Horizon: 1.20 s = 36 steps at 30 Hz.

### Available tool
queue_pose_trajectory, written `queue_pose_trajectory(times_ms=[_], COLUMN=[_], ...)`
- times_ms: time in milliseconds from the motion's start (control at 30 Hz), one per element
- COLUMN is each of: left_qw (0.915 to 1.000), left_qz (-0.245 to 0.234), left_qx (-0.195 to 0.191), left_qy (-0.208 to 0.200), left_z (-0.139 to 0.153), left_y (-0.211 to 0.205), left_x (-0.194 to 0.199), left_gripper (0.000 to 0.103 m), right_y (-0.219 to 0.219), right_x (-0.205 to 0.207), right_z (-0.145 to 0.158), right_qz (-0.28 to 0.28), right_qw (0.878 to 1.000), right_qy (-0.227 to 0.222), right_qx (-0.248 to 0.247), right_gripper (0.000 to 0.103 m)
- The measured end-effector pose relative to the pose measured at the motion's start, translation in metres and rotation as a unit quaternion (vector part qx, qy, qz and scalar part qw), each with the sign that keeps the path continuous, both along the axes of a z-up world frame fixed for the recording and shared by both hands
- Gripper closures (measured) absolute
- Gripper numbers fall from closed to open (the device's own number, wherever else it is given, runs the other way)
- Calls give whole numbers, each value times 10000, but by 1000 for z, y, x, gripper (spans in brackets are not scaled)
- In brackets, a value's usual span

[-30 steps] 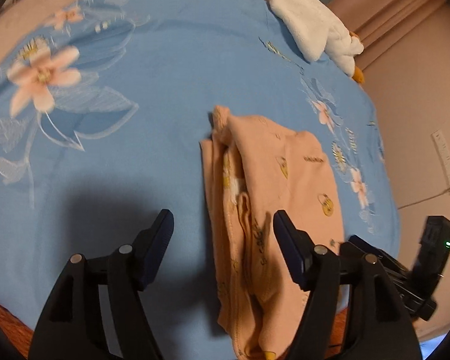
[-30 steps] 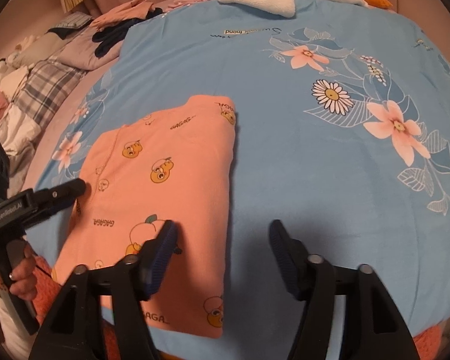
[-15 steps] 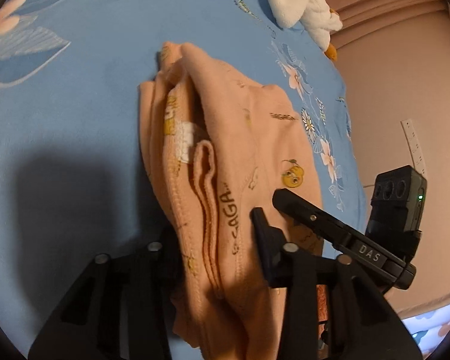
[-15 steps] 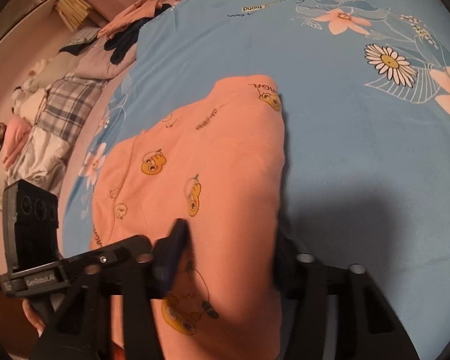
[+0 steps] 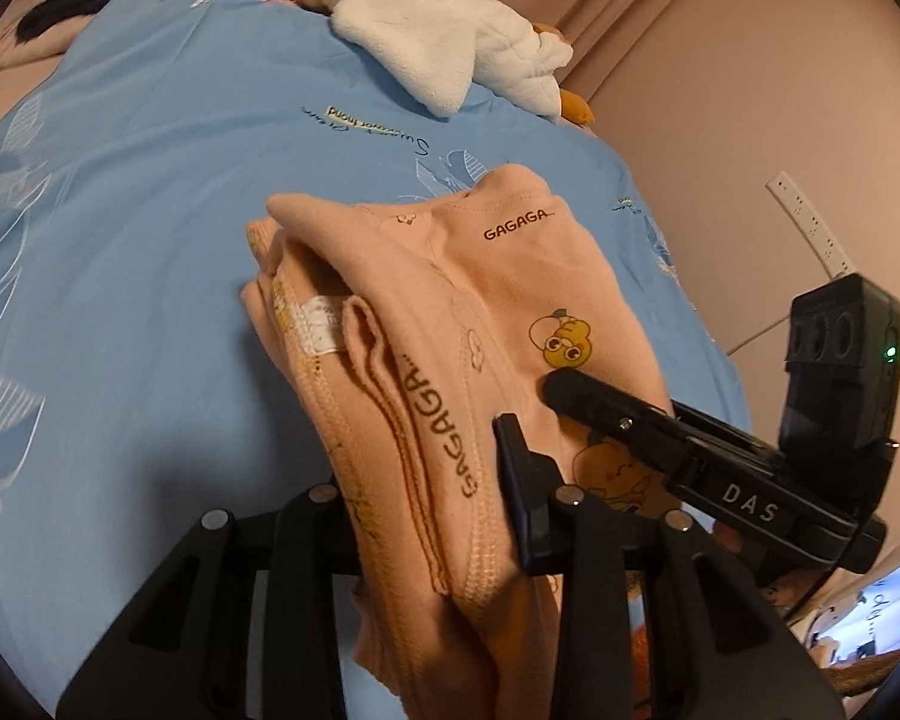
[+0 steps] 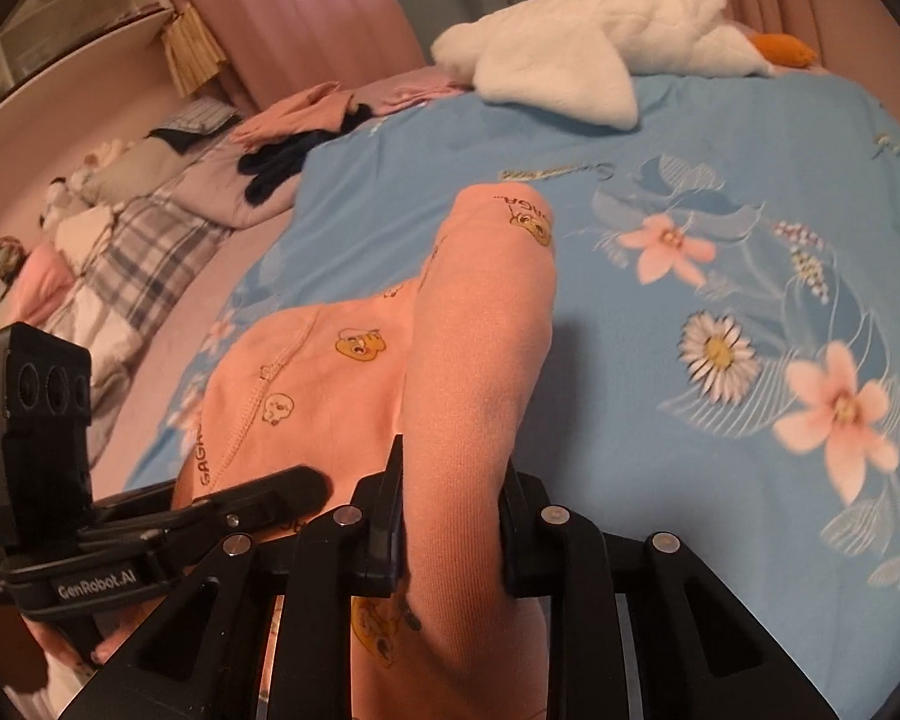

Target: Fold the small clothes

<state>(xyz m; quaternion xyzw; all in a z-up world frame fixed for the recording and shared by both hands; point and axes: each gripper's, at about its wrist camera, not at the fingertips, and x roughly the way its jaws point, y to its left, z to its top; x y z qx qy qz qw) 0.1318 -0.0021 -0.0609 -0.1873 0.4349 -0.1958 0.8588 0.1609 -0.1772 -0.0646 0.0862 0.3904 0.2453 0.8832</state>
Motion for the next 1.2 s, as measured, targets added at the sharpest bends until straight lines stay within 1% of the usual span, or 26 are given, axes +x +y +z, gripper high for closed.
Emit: queue_pose_trajectory(times_ms=[100, 200, 267, 333, 367, 400, 433, 467, 500, 533, 567, 600, 633, 667, 700, 733, 767, 800, 867, 933, 1000, 1067, 1100, 1200], left_qw=[9999, 9992, 9986, 9984, 9982, 9980, 9980, 9978, 9977, 9975, 9974, 9975, 9976, 9980, 9982, 9982, 9981, 9980, 9972, 9956, 9939, 9929, 9926, 9919], left_qz=[-37, -54, -3, -29, -59, -71, -74, -30, 44, 124, 207, 297, 351, 417, 456, 485, 500, 480, 488, 574, 693, 767, 786, 789], left_qx=[99, -35, -88, 2, 133, 236, 289, 326, 378, 427, 465, 473, 460, 419, 383, 359, 350, 380, 417, 494, 564, 547, 528, 559], left_qy=[85, 405, 522, 567, 579, 576, 563, 568, 570, 550, 515, 442, 369, 227, 113, 15, -96, -172, -374, -545, -645, -729, -766, -818], left_z=[-15, -36, -47, -52, -55, -55, -54, -52, -49, -45, -40, -32, -25, -14, -5, 3, 13, 22, 35, 49, 59, 64, 65, 65], left_y=[-4, -3, -2, -6, -9, -11, -12, -12, -12, -11, -8, -5, -2, 2, 6, 8, 10, 10, 15, 19, 23, 24, 22, 20], left_x=[16, 35, 41, 45, 45, 46, 45, 44, 45, 44, 43, 41, 38, 32, 28, 24, 18, 15, 0, -16, -28, -36, -36, -45], left_gripper=[70, 70, 70, 70, 67, 66, 64, 61, 57, 48, 35, 28, 18, 14, 12, 8, 3, 2, 1, 1, 1, 1, 1, 1], right_y=[-4, -5, -6, -7, -7, -7, -9, -10, -13, -15, -17, -20, -22, -25, -28, -31, -33, -35, -38, -39, -39, -41, -40, -36], right_x=[14, 26, 31, 34, 35, 34, 33, 32, 29, 27, 25, 21, 16, 9, 3, -1, -7, -11, -26, -37, -41, -49, -54, -65], right_z=[-13, -26, -31, -38, -40, -41, -41, -40, -37, -35, -30, -25, -16, -7, 2, 9, 19, 25, 44, 56, 63, 69, 71, 73], right_qz=[-112, -189, -204, -218, -237, -268, -295, -334, -425, -489, -551, -601, -634, -656, -683, -708, -759, -801, -860, -841, -776, -735, -745, -948], right_qw=[9997, 9990, 9986, 9979, 9974, 9968, 9965, 9964, 9961, 9957, 9952, 9950, 9950, 9951, 9951, 9950, 9945, 9938, 9918, 9910, 9927, 9938, 9931, 9876], right_qy=[142, 321, 404, 488, 524, 555, 584, 592, 552, 497, 412, 298, 166, 38, -87, -185, -298, -377, -662, -819, -749, -756, -817, -1031], right_qx=[-132, -237, -279, -358, -432, -511, -521, -499, -544, -617, -691, -737, -752, -738, -708, -677, -662, -672, -678, -648, -535, -362, -384, -709], right_gripper=[78, 78, 78, 78, 78, 77, 72, 70, 65, 60, 56, 50, 43, 39, 33, 28, 26, 22, 20, 13, 12, 12, 12, 11])
